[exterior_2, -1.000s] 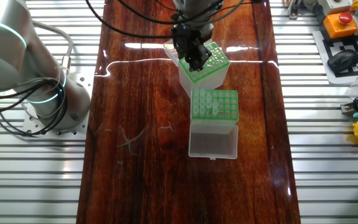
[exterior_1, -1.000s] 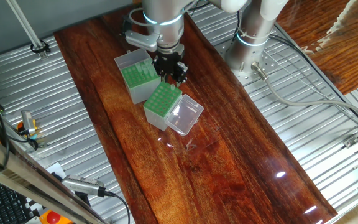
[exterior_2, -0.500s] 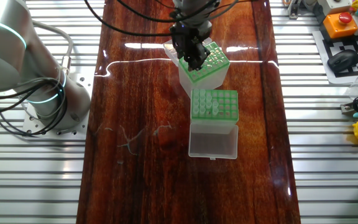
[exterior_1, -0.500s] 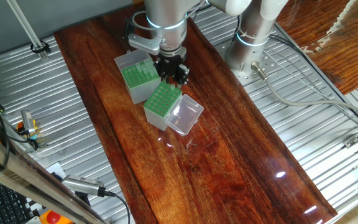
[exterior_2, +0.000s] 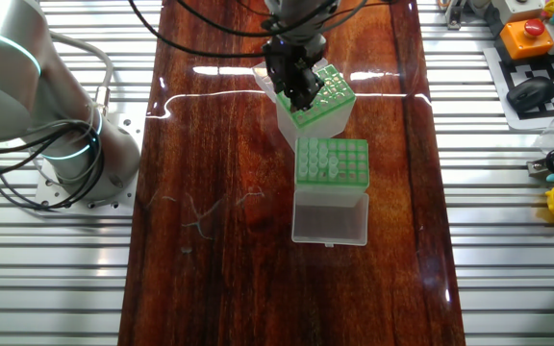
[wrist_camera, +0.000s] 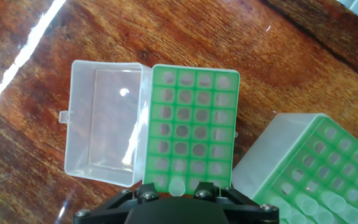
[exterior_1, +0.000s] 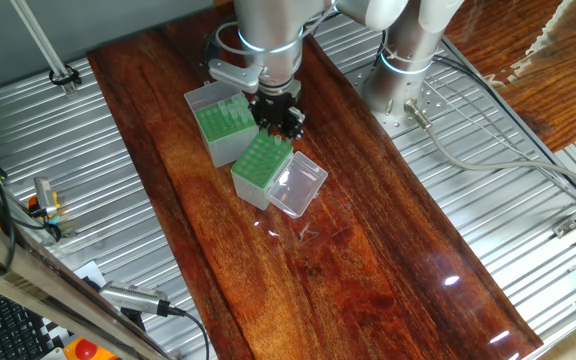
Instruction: Transfer all large pipette tips from one holder to another
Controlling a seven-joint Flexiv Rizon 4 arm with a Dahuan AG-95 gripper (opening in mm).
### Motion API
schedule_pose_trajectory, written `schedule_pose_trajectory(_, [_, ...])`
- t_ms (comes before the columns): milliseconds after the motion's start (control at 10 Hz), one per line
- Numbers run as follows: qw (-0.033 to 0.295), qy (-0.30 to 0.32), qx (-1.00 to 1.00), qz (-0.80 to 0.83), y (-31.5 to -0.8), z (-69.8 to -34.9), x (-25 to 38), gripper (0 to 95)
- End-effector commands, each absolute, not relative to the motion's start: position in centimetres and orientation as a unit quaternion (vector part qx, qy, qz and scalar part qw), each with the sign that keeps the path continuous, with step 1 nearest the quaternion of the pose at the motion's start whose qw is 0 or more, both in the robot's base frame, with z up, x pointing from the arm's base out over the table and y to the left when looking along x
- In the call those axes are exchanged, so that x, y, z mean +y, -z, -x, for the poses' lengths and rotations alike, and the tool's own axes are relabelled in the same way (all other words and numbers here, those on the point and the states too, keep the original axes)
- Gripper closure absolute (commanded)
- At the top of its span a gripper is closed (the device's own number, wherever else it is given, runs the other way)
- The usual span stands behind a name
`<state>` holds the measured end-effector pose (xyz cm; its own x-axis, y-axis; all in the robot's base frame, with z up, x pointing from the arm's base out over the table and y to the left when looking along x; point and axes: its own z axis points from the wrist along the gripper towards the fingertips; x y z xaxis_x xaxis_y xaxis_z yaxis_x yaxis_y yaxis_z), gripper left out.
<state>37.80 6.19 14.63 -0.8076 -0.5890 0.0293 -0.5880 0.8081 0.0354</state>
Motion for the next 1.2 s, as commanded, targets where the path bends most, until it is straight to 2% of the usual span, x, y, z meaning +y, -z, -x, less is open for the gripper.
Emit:
schedule_pose_trajectory(100, [0.017, 0.012, -0.951, -0.308, -14.5, -37.8, 6.2, 95.0])
schedule_pose_trajectory(300, [0.016, 0.013, -0.951, -0.309, -14.8, -37.8, 6.2, 95.0])
schedule_pose_trajectory(700, [0.015, 0.019, -0.951, -0.308, -17.3, -38.0, 6.3, 95.0])
schedule_pose_trajectory(1200, [0.014, 0.028, -0.950, -0.312, -22.8, -38.7, 5.6, 95.0])
